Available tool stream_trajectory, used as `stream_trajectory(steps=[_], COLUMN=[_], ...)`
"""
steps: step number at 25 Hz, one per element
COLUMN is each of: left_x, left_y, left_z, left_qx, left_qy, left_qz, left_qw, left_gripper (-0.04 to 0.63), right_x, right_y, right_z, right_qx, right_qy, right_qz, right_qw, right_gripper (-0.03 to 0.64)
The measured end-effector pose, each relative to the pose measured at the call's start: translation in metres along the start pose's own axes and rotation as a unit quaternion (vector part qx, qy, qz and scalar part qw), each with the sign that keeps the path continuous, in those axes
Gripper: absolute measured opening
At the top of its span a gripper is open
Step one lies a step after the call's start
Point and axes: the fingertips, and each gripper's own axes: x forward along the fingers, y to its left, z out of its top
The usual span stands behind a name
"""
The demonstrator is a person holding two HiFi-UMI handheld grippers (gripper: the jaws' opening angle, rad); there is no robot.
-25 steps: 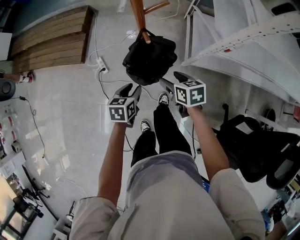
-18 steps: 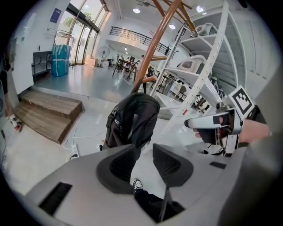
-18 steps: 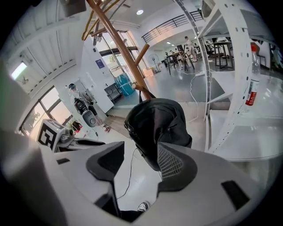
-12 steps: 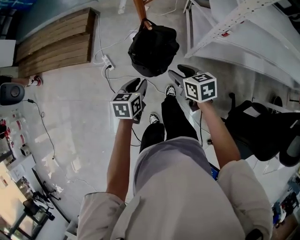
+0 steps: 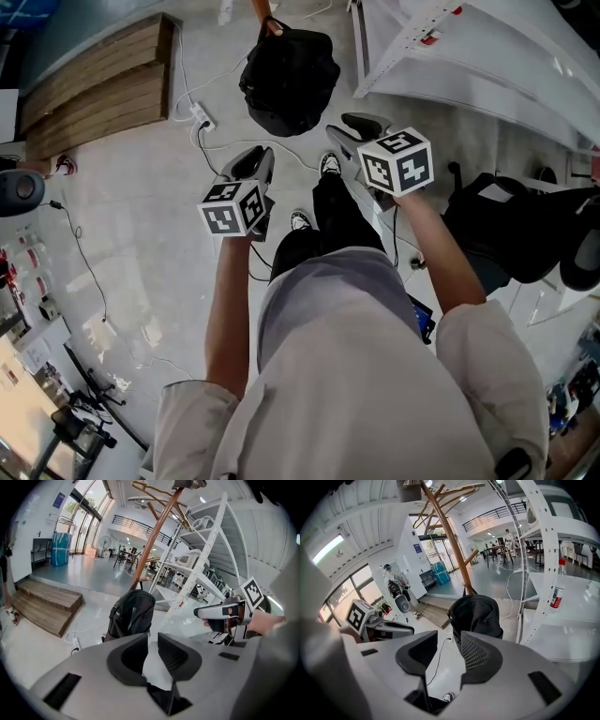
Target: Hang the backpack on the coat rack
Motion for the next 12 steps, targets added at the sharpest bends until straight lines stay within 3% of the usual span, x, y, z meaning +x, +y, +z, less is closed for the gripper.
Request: stream_trajectory(steps=[12], left_x=[-0.031], left_y=[-0.037], left_z=[-0.005], left_qx=[0.027], left_qy=[-0.018], left_qz=[-0.023], left_qw=[0.9992], left_gripper=[0.057], right_x=[-0.037], right_y=[0.027], right_z=[-0.019], right_qx=[-0.010], right_qy=[-0.001], right_qz=[-0.007], right_qw=[1.000], right_gripper=[0.130])
